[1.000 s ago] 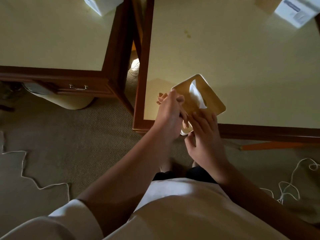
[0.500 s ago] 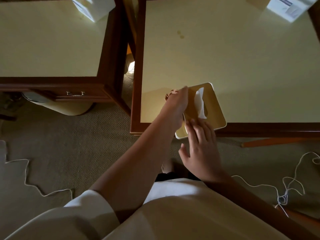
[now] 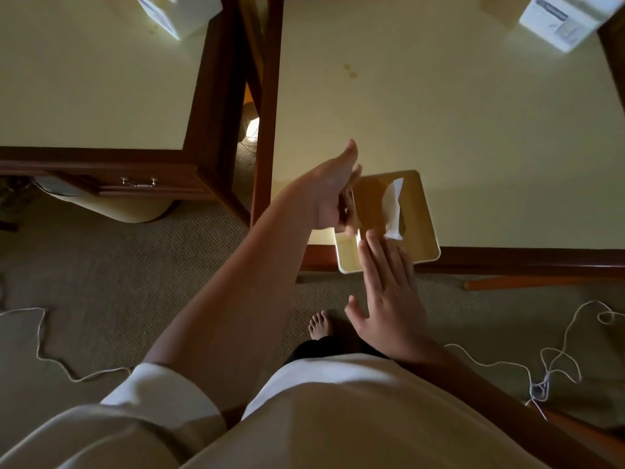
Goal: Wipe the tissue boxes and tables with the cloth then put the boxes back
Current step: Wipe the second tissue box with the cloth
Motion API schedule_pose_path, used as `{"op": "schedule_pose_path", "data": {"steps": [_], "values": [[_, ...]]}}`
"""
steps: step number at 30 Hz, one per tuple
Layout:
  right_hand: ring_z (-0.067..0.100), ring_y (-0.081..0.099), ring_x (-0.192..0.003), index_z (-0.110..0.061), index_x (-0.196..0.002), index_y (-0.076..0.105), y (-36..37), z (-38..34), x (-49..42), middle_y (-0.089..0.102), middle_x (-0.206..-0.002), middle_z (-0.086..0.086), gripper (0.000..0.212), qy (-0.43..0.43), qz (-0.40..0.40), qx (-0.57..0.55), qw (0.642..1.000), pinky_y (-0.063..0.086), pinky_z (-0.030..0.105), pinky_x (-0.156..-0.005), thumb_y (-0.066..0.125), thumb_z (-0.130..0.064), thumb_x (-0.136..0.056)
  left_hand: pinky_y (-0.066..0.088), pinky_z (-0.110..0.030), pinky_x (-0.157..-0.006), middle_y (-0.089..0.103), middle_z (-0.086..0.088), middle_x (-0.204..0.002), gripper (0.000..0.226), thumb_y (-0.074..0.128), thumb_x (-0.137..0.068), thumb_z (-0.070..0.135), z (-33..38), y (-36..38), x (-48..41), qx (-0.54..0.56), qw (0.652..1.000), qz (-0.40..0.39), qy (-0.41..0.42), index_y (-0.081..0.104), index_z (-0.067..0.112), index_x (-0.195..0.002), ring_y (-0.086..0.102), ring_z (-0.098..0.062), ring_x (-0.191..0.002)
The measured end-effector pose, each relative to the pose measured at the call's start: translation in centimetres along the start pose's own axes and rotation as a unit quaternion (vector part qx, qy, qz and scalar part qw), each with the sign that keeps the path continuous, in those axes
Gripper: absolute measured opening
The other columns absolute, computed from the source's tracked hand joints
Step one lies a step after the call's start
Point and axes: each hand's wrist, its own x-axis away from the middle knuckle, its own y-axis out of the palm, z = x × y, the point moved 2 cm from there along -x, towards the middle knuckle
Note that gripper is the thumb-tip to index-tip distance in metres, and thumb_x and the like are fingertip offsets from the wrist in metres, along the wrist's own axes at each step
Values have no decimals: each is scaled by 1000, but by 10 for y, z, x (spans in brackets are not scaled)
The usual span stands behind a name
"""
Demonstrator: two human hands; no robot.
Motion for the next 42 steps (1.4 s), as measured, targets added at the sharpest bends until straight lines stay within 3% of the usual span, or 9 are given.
{"op": "schedule_pose_path", "data": {"steps": [7,10,13,19,25,30,36,38,42], "values": [[30,6,-161,-3,-163,19,-2,1,0,7,-174,12,99,-3,-15,-5,1000,12,53,-129,71,-32,-85,55,-31,-85,65,-6,-94,74,29,-100,78,-9,17,-23,-44,998,41,-20,59,11,-105,63,-19,-87],[29,6,-161,-3,-163,19,-3,1,1,7,-174,11,101,0,-17,-15,1000,12,52,-130,72,-32,-82,40,-27,-56,46,2,-64,72,26,-98,82,-1,14,-11,-44,998,24,-31,49,15,-83,45,-12,-52],[30,7,-160,-2,-163,21,-4,2,-2,9,-173,12,101,-1,-9,-27,1000,12,52,-129,73,-29,-81,36,-26,-53,40,3,-50,69,27,-99,80,5,12,-13,-40,999,15,-14,50,15,-91,39,-11,-35],[29,5,-161,-3,-164,17,-6,2,-1,9,-174,12,101,-3,-23,-27,999,14,54,-128,70,-29,-82,46,-29,-77,55,-3,-80,71,30,-101,77,-5,21,-27,-79,996,31,-23,58,12,-98,56,-16,-76],[29,6,-161,-2,-163,21,-8,4,-2,11,-173,12,100,7,-19,-51,998,12,52,-129,72,-30,-81,33,-24,-76,44,3,-64,69,30,-94,85,7,10,-27,-80,997,13,-19,51,20,-91,38,-11,-63],[28,6,-161,-3,-163,20,-10,5,-2,10,-173,11,102,3,-26,-54,998,13,52,-129,74,-30,-80,49,-31,-84,68,-10,-127,86,29,-97,82,-8,26,-47,-95,994,48,-9,54,12,-139,62,-20,-102],[26,6,-161,-4,-163,22,-11,8,-4,13,-173,9,101,7,-19,-69,997,9,48,-130,77,-27,-81,42,-24,-55,62,-6,-102,87,29,-96,83,7,25,-31,-170,984,31,41,54,16,-146,58,-15,-73],[26,5,-161,-5,-163,22,-10,7,-3,13,-173,9,101,6,-23,-71,997,7,46,-131,76,-27,-81,48,-19,-52,65,-5,-135,84,33,-98,80,5,27,-30,-195,979,25,56,36,26,-162,70,-16,-96],[25,3,-161,-5,-164,20,-11,8,-3,10,-174,7,102,3,-26,-70,997,5,46,-131,75,-26,-81,56,-41,-97,38,-9,-164,84,38,-99,76,-8,32,-35,-155,987,30,43,-1,43,-166,57,-28,-132]]}}
